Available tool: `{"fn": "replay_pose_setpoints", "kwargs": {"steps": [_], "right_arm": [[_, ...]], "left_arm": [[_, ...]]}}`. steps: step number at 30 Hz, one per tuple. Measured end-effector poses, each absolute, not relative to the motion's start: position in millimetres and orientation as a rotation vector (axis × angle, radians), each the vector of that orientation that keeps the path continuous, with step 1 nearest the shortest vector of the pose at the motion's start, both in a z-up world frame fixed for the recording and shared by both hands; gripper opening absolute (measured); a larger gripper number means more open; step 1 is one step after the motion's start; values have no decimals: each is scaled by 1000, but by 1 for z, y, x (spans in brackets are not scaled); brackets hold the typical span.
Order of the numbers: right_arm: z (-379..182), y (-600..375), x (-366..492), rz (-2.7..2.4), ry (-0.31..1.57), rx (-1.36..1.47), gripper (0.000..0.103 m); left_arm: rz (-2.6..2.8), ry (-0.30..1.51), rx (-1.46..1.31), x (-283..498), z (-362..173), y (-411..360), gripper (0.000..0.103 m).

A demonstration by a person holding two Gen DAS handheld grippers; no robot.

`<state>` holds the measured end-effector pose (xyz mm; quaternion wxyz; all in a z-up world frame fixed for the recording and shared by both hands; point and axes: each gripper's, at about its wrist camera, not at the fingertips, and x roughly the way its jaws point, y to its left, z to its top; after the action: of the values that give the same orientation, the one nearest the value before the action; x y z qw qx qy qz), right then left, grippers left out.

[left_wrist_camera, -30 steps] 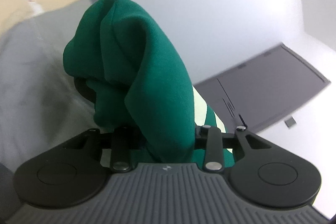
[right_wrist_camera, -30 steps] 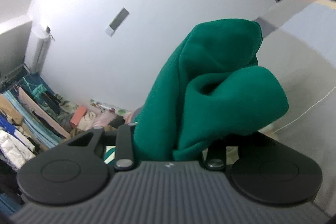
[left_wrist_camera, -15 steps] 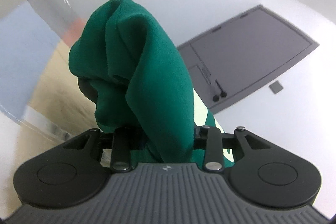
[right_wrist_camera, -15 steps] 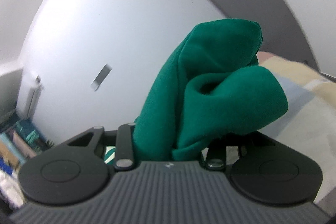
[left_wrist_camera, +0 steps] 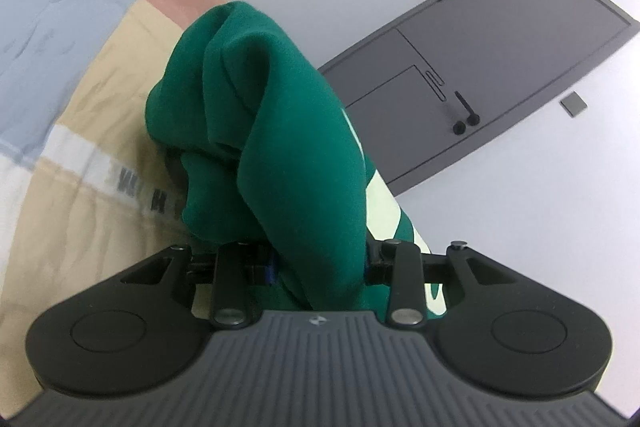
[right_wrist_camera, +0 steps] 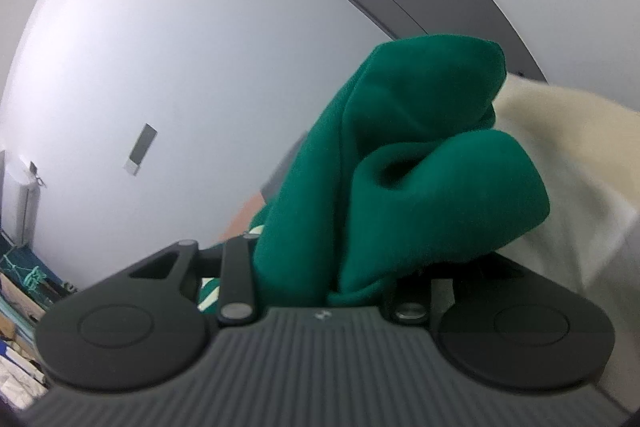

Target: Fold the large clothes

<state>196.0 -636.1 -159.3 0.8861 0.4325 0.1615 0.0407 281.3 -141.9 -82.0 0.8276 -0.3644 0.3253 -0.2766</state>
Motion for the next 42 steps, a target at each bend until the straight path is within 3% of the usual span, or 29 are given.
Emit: {"fn": "replay_pose_setpoints", "kwargs": {"steps": [8,10,12,18,25,32,42], "right_arm": [[-184,-641,190,66,329,965,53],[-182,-640,191,55,335,978,56],[-180,-638,191,34,347,998,63],[-162,-631,171,-44,391,1001,75],[-117,-624,128,-89,404,861,76],[-49,-614,65,-53,292,701,75],[28,-524,6,59,247,428,75]], "left_arm": [[-594,698,-732,269,-95,-140,48],[-573,728,-736,269,-93,-138,62],[-553,783,-735,274,-99,-141,85],[-484,793,-640,253,-95,-129,85],[-448,691,-514,211,-33,-103,85],[-478,573,-358,152,52,-96,85],[-561,457,-198,58,119,-93,85]]}}
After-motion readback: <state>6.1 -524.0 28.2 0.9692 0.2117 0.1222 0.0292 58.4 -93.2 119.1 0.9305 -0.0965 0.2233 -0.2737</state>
